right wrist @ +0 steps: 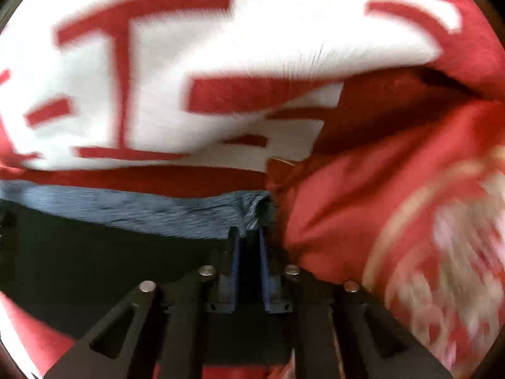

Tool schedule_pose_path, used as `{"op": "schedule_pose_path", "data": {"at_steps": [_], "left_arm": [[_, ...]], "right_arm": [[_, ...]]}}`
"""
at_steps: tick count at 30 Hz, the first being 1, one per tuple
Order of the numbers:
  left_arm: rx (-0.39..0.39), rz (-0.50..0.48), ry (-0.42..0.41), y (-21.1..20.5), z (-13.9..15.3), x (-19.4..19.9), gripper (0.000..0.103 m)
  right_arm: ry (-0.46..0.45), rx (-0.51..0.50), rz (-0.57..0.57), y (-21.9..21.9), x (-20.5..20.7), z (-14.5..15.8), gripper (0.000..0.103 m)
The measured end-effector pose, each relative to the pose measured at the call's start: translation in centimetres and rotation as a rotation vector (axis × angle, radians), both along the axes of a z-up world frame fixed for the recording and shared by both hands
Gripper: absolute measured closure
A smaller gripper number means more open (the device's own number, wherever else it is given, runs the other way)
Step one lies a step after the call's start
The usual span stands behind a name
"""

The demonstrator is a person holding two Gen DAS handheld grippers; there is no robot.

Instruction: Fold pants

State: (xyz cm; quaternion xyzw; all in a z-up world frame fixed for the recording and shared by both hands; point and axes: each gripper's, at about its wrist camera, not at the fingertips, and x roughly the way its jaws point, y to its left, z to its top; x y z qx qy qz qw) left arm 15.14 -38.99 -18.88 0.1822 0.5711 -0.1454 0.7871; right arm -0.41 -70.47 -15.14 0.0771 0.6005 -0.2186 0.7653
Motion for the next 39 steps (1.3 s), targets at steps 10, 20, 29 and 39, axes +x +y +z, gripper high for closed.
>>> {"op": "schedule_pose_path", "data": {"at_steps": [10,20,29,39], "left_arm": [[0.024,0.006,0.046,7.2,3.4,-0.5,0.023],[0.124,0.14,0.026,26.5,5.3,3.8,0.023],[0.128,0.056,0.021,34.5,-0.3,9.4,0.023],[0.0,0.012,0.029,36.6,-2.2,11.2,0.011]], "right_arm": [[0.009,0.067,0.0,2.6,-2.4,-2.0,0.039],[-0.296,0.996,0.056,22.2,-1.0,-0.3,0.039],[-0.298,1.087,-0.07,36.9,4.7,-7.2,0.041],[-0.388,1.036,-0.151,37.7,5.4,-7.5,0.052]]}}
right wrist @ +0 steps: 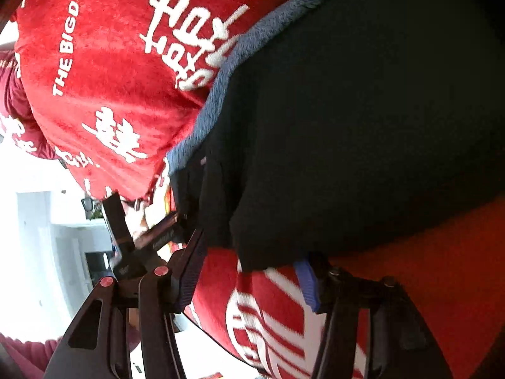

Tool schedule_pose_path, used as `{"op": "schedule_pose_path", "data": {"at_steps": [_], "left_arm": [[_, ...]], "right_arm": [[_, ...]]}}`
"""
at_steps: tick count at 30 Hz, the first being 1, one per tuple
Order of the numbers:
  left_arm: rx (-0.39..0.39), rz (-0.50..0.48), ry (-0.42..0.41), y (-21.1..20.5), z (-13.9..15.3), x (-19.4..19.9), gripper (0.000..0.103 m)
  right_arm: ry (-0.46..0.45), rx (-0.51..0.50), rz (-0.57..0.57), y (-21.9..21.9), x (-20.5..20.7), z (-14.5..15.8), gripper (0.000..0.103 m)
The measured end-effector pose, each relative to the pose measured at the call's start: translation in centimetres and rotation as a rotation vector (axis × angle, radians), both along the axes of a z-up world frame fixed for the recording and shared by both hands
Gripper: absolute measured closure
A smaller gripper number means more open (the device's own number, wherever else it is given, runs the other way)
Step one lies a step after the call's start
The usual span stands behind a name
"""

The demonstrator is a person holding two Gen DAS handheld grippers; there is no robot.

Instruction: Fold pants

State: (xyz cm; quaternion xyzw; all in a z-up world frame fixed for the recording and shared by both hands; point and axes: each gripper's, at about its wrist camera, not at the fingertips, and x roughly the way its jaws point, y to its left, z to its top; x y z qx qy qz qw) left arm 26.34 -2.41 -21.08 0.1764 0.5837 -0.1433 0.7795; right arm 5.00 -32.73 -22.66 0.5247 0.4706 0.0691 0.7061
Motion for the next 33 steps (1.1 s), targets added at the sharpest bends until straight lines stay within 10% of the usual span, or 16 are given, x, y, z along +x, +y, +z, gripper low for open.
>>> {"op": "schedule_pose_path", "data": {"at_steps": [1,3,7,11,15,19,22,24,29,33], "left_arm": [[-0.003,-0.002,0.006,0.2,0.0,0.3,0.011],[0.009,-0.01,0.006,0.4,0.5,0.4,0.011],[-0.001,-0.037,0.001,1.1,0.3,0.5,0.011],[-0.008,-0.022,0.009,1.6,0.3,0.8,0.008],[-0.001,-0.005,0.014,1.9,2.0,0.0,0.009],[-0.036,-0.039,-0.023,0.6,3.7,-1.0,0.009],[0.023,-0.071,-0.079,-1.5,2.9,-0.5,0.009],[0.103,-0.054,-0.071,-1.2,0.8,0.5,0.008],[0.01,-0.027,-0.03,1.1,1.1,1.3,0.008],[0.022,0.008,-0.008,0.4,2.4,1.4,0.009]], "right_arm": [[0.02,0.004,-0.001,-0.1,0.7,-0.3,0.085],[0.056,0.001,0.013,-0.3,1.3,-0.1,0.095],[0.014,-0.082,0.083,0.9,-0.8,3.6,0.095],[0.101,-0.064,0.08,0.9,-1.5,1.0,0.093],[0.129,-0.097,0.087,0.9,-3.5,1.9,0.047],[0.128,-0.036,0.055,0.4,-4.4,1.2,0.049],[0.093,0.04,0.013,-0.5,-2.5,0.2,0.094],[0.092,-0.023,0.047,-0.6,-1.4,0.9,0.094],[0.244,-0.09,0.125,-1.1,-4.2,2.2,0.077],[0.113,-0.257,0.297,-0.2,-0.3,7.9,0.064]]}}
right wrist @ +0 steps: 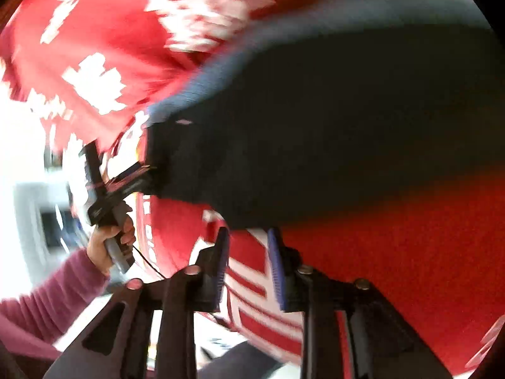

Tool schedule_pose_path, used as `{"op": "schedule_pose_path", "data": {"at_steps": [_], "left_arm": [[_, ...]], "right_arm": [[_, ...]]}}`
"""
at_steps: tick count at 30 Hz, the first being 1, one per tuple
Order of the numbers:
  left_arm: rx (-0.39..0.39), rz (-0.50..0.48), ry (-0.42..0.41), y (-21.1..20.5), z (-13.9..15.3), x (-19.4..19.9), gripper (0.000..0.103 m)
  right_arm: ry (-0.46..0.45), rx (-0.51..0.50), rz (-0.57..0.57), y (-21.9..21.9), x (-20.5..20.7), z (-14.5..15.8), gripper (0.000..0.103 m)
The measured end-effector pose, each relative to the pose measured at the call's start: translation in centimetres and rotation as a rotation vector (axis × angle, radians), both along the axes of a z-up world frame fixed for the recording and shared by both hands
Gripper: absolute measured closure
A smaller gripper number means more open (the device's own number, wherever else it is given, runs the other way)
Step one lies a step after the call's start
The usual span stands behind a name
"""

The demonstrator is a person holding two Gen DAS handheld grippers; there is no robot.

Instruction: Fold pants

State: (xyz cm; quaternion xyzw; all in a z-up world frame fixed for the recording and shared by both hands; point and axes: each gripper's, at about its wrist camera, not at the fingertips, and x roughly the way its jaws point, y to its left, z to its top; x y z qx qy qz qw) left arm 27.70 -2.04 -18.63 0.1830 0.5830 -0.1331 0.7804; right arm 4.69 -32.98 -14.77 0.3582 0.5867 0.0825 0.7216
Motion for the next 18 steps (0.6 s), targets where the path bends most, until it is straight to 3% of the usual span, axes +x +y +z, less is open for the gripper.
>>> {"op": "schedule_pose_path", "data": {"at_steps": [1,4,9,14,18], "left_arm": [[-0.026,0.011,-0.012,-0.3,0.8,-0.1,0.009],[-0.068,0.012,-0.034,-1.1,1.5,-0.5,0.009],[-0.061,0.07,-0.001,0.7,-1.2,-0.8,0.009],[-0.106,0.078,-0.064,1.4,-1.5,-1.4,0.009],[-0.13,0.089,-0.096,1.6,-1.4,-1.9,0.009]], "right_arm": [[-0.038,-0.059,0.07,0.7,2.4,1.2,0.055],[-0.152,-0.195,0.276,3.8,10.9,2.9,0.055],[-0.17,-0.211,0.456,10.0,22.6,0.2,0.055],[-0.197,-0.288,0.629,16.4,27.8,-2.9,0.055],[-0.142,-0.308,0.647,17.4,29.5,-5.2,0.056]]}}
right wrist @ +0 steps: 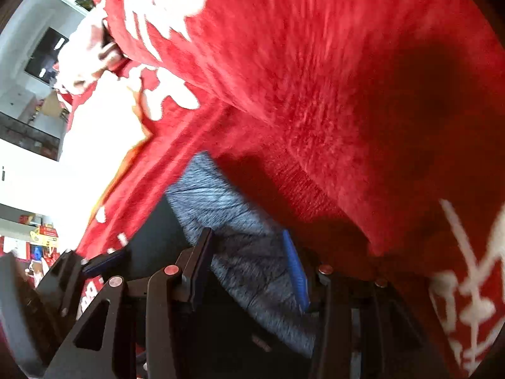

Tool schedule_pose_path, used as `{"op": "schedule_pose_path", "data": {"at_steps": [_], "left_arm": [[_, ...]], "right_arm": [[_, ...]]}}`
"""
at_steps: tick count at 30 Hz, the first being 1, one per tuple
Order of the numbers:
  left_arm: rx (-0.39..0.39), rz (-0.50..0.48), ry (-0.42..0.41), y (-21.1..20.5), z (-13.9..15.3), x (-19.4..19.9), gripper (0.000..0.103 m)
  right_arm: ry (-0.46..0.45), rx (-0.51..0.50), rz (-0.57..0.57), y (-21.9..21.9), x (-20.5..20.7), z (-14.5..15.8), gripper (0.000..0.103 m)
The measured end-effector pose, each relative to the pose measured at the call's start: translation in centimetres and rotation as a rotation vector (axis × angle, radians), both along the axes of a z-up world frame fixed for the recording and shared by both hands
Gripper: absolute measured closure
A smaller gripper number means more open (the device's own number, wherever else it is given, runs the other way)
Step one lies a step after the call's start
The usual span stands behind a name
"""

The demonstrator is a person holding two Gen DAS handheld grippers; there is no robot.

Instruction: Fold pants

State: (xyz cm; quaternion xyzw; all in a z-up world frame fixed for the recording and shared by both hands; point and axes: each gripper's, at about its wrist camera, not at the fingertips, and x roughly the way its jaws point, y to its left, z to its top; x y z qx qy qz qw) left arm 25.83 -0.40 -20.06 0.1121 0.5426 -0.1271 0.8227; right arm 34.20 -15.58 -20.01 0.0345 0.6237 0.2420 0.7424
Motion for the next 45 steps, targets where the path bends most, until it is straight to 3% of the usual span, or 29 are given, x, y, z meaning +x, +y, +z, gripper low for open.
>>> {"op": "schedule_pose_path", "data": {"at_steps": [1,2,4,7,10,14,20,24,28,31,33,35,36,38,39,40,45], "left_arm": [[-0.006,0.002,-0.003,0.1,0.0,0.0,0.009],[-0.009,0.005,-0.004,0.5,0.1,-0.1,0.009],[-0.007,0.023,-0.007,0.8,0.6,-0.1,0.009],[-0.032,0.059,0.009,1.9,0.5,-0.1,0.008],[-0.019,0.031,0.007,2.0,0.2,0.2,0.005],[0.02,0.017,0.017,1.3,1.6,0.4,0.006],[-0.054,-0.066,-0.017,-2.7,5.1,2.5,0.006],[-0.017,-0.141,-0.022,-7.5,3.0,3.8,0.006],[0.104,-0.05,0.011,-7.4,-1.3,5.8,0.004],[0.102,-0.061,-0.003,-7.1,-1.4,6.1,0.004],[0.124,-0.065,-0.001,-7.5,-1.5,6.4,0.004],[0.135,-0.031,0.02,-8.1,-0.8,6.2,0.004],[0.142,-0.02,0.024,-8.3,-0.3,6.0,0.004],[0.127,-0.037,0.016,-9.1,1.3,5.0,0.004],[0.109,-0.056,0.015,-9.8,2.1,4.3,0.004],[0.089,-0.08,0.016,-10.6,2.9,3.5,0.004],[-0.019,-0.214,0.104,-16.9,4.8,-2.3,0.004]], "right_arm": [[0.039,0.003,0.006,0.1,0.0,-0.8,0.071],[0.059,-0.004,0.01,0.2,0.1,-1.1,0.076],[0.048,-0.005,0.017,0.3,0.4,-0.1,0.099],[0.024,0.032,-0.015,0.7,1.8,1.2,0.1],[0.01,0.0,-0.056,2.2,3.2,0.4,0.103],[-0.039,0.002,-0.074,1.9,1.1,2.0,0.102],[-0.031,-0.01,-0.278,-8.3,-7.5,5.2,0.1],[0.026,-0.11,-0.463,-16.1,-14.6,4.6,0.1],[0.1,-0.192,-0.615,-22.3,-18.8,1.7,0.1],[0.031,-0.099,-0.683,-25.9,-19.2,0.5,0.103],[-0.019,-0.146,-0.683,-27.1,-18.2,0.8,0.103],[-0.038,-0.304,-0.716,-28.7,-17.1,1.3,0.098],[-0.034,-0.289,-0.751,-29.8,-17.2,1.8,0.092],[-0.035,-0.218,-0.81,-31.5,-18.4,3.1,0.065],[-0.052,-0.199,-0.82,-32.1,-19.7,4.2,0.045],[-0.064,-0.21,-0.818,-32.3,-20.7,5.0,0.037],[0.004,-0.164,-0.827,-32.7,-28.0,5.9,0.037]]}}
